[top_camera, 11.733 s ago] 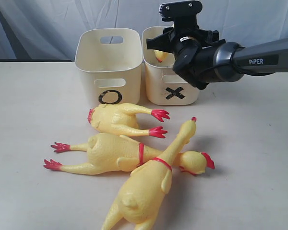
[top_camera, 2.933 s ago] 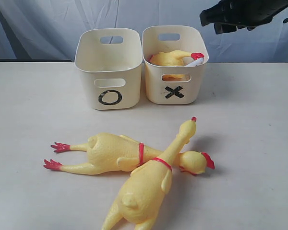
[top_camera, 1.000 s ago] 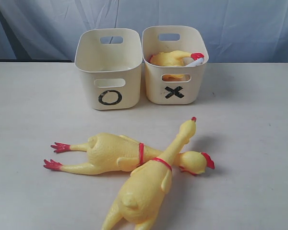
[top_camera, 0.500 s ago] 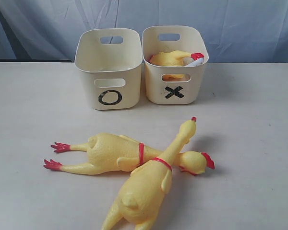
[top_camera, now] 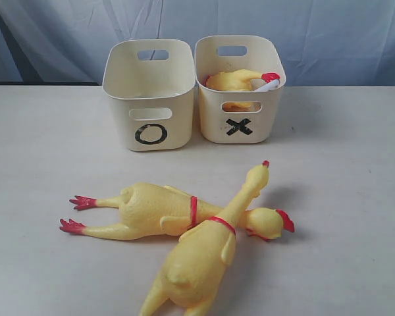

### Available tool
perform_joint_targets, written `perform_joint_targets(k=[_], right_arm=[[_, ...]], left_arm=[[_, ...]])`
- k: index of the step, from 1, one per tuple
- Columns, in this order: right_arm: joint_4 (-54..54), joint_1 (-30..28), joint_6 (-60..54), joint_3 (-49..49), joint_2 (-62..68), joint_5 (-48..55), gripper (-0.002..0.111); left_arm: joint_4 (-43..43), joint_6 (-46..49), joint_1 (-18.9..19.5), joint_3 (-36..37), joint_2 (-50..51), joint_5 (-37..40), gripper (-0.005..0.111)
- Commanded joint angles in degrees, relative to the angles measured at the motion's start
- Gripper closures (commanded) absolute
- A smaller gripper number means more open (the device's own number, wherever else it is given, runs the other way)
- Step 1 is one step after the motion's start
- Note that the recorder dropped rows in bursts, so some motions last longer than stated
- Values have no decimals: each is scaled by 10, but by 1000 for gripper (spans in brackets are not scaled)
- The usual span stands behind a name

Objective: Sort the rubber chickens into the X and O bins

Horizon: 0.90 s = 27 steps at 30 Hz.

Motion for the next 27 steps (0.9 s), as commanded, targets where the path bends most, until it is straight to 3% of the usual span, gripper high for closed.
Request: perform_joint_targets(k=[1, 10, 20, 23, 27], right_arm=[[3, -2, -5, 3, -3, -3, 109], [3, -2, -5, 3, -3, -3, 109], [5, -2, -5, 3, -3, -3, 109], [5, -2, -5, 3, -3, -4, 109], [5, -2, -5, 3, -3, -4, 109]], left_arm=[[-135, 179, -28, -23, 38, 49, 107], [-256, 334, -31, -73, 106, 118, 105], [-534, 613, -31, -130, 203, 200, 74], [-575, 641, -36, -151, 234, 231, 72], [-579, 643, -73, -180, 279, 238, 72]])
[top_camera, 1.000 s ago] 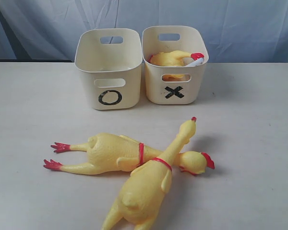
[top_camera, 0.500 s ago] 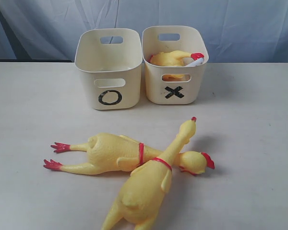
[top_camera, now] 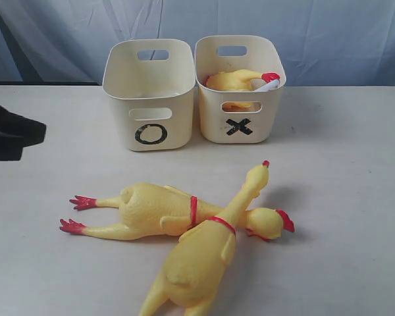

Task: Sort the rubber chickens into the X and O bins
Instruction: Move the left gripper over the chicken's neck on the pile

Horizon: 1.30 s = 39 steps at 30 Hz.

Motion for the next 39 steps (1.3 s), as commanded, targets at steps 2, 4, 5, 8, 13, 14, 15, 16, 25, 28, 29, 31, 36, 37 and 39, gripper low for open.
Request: perform_joint_targets(k=[2, 4, 5, 8, 13, 14, 15, 16, 25, 28, 29, 31, 36, 37, 39], right_arm=[[3, -2, -4, 3, -3, -5, 109], [3, -2, -4, 3, -3, -5, 109], [3, -2, -4, 3, -3, -5, 109], [3, -2, -4, 3, -3, -5, 109], [3, -2, -4, 3, -3, -5, 109], [3, -2, -4, 3, -3, -5, 109], [3, -2, -4, 3, -3, -5, 109], [3, -2, -4, 3, -3, -5, 109], [0, -2, -4, 3, -3, -5, 109], [0, -2, -4, 3, -3, -5, 109], [0, -2, -4, 3, -3, -5, 109], [0, -2, -4, 3, -3, -5, 109], [-1, -1, -4, 3, -3, -5, 109], [-1, 0, -4, 3, -3, -5, 109], [-1, 4, -4, 3, -3, -5, 109]], left_arm=[[-18, 12, -58, -43, 63, 11, 72], [-18, 11, -83, -59, 88, 8, 72], [-18, 11, -97, -68, 102, 7, 72], [-13, 2, -133, -97, 146, 7, 72], [28, -35, -194, -145, 223, 9, 72], [41, -49, -207, -152, 238, 7, 72], [57, -62, -219, -161, 252, 3, 72], [70, -71, -230, -169, 265, 1, 72], [84, -97, -301, -263, 403, -8, 72], [83, -97, -310, -304, 448, -8, 64], [81, -97, -310, -313, 460, -6, 60], [79, -97, -310, -334, 486, 0, 55], [91, -97, -326, -384, 556, 9, 54], [91, -97, -327, -390, 565, 13, 54], [86, -97, -327, -403, 582, 23, 54]])
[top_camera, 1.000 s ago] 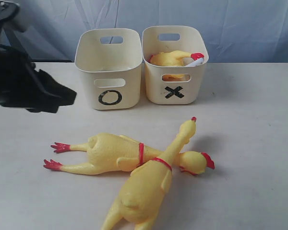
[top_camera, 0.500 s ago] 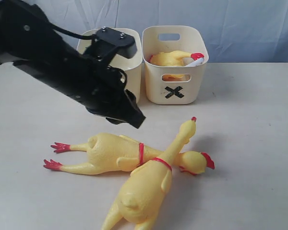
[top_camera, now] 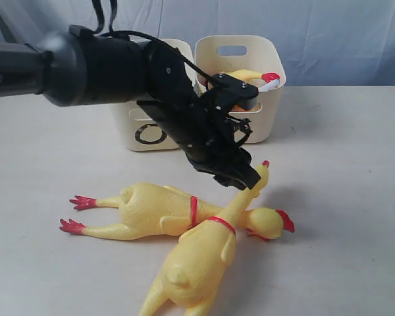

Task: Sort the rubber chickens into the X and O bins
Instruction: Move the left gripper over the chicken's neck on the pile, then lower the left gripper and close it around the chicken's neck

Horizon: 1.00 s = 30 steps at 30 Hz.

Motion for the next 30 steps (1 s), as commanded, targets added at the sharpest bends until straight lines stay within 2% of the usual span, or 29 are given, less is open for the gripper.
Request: perform_joint_targets(k=[1, 10, 14, 19, 24, 30], right_arm=[[-1, 5, -4, 3, -3, -5, 109], [10, 5, -2, 13, -3, -11, 109], [10, 5, -3, 13, -3, -10, 109], [10, 5, -3, 13, -3, -9, 109], [10, 5, -3, 13, -3, -9, 109], [10, 5, -4, 13, -3, -10, 109]], left_arm=[[-3, -2, -5, -29, 35, 18, 54], [-1, -2, -27, -72, 75, 48, 54], [39, -3, -33, -80, 85, 48, 54], [135, -100, -33, -85, 85, 34, 54], [99, -102, -33, -88, 85, 33, 54], [94, -102, -33, -88, 85, 37, 54]])
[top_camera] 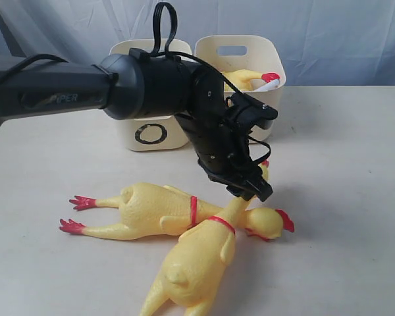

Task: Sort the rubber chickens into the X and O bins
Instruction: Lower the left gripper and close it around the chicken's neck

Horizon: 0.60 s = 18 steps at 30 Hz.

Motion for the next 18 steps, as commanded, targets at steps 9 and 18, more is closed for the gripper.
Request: perform_joint_targets(k=[9, 18], right_arm=[[1, 2, -4, 2, -3, -7, 109], [1, 2, -4, 2, -3, -7, 109]], left_arm=[[-30, 9, -2, -3, 21, 15, 54], [-38, 9, -2, -3, 31, 5, 54]])
